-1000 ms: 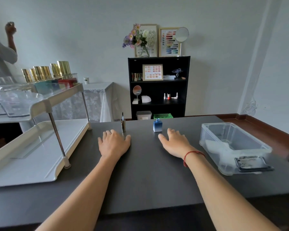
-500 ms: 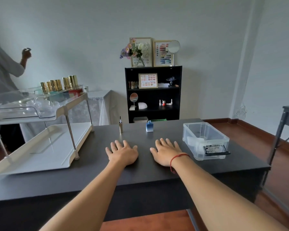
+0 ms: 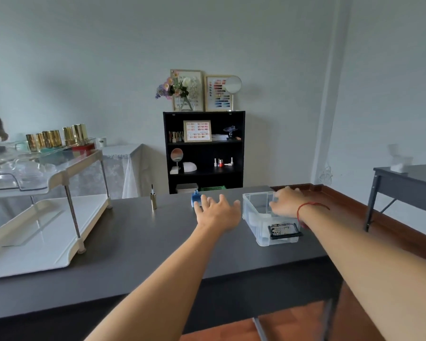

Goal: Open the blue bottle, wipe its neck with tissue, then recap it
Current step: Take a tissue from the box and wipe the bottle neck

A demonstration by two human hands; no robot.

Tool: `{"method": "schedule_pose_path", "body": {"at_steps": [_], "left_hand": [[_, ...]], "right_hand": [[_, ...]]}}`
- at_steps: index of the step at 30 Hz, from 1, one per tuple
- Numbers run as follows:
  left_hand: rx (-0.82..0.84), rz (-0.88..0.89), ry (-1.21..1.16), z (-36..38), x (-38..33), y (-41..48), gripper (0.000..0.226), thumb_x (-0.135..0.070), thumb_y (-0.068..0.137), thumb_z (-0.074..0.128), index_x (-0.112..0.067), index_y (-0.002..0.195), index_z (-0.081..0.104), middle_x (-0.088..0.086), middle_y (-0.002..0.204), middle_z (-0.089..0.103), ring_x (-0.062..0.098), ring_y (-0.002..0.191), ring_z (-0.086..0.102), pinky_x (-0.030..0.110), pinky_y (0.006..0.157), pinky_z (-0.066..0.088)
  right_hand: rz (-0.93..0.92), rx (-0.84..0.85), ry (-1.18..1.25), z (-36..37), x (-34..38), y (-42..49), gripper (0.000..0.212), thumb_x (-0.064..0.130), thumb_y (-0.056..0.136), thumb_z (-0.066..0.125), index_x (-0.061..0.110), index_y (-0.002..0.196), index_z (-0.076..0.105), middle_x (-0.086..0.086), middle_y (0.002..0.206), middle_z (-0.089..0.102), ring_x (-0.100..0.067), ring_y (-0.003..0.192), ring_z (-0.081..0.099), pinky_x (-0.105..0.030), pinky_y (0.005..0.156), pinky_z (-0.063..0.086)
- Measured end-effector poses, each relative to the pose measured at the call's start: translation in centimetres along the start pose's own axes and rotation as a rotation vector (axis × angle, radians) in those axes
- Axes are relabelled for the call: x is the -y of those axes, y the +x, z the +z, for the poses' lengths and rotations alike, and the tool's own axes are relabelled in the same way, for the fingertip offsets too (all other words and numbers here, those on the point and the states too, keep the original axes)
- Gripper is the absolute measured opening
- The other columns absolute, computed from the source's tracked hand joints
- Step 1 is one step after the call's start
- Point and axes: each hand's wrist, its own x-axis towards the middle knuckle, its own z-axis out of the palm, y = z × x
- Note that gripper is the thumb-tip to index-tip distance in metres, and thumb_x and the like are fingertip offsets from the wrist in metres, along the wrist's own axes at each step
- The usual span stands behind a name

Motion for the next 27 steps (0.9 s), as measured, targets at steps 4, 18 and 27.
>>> {"method": "schedule_pose_path", "body": {"at_steps": [4,18,27], "left_hand": [[0.047,-0.008,-0.114,1.0,-1.1,0.3,0.063,-0.047,0.097,0.013,-0.011,0.145,0.033,0.017,0.154,0.029,0.034,0.148,0.001,0.053,0.118,-0.002],[0.181,0.030,-0.475,-0.3,0.5,0.7,0.031,-0.023,0.097,0.026,-0.017,0.068,0.037,0.008,0.084,0.050,0.042,0.136,0.034,0.059,0.114,0.022],[0.133,0.038,-0.502,0.2,0.5,1.0,0.032,-0.027,0.094,0.030,-0.019,0.063,0.033,0.016,0.082,0.055,0.043,0.102,0.055,0.060,0.112,0.027]], "right_hand": [[-0.064,0.004,0.161,1.4,1.8,-0.6,0.031,0.025,0.094,0.039,0.015,0.066,0.041,-0.014,0.096,0.054,-0.020,0.079,0.047,-0.024,0.064,0.034],[0.042,0.159,0.131,2.7,3.7,2.0,0.037,0.026,0.086,0.059,0.004,0.116,0.057,-0.006,0.086,0.066,-0.019,0.071,0.059,-0.025,0.064,0.048],[0.080,0.082,0.146,3.2,3.6,2.2,0.047,0.011,0.085,0.056,0.003,0.130,0.047,-0.012,0.114,0.064,-0.026,0.096,0.062,-0.035,0.083,0.054]]}}
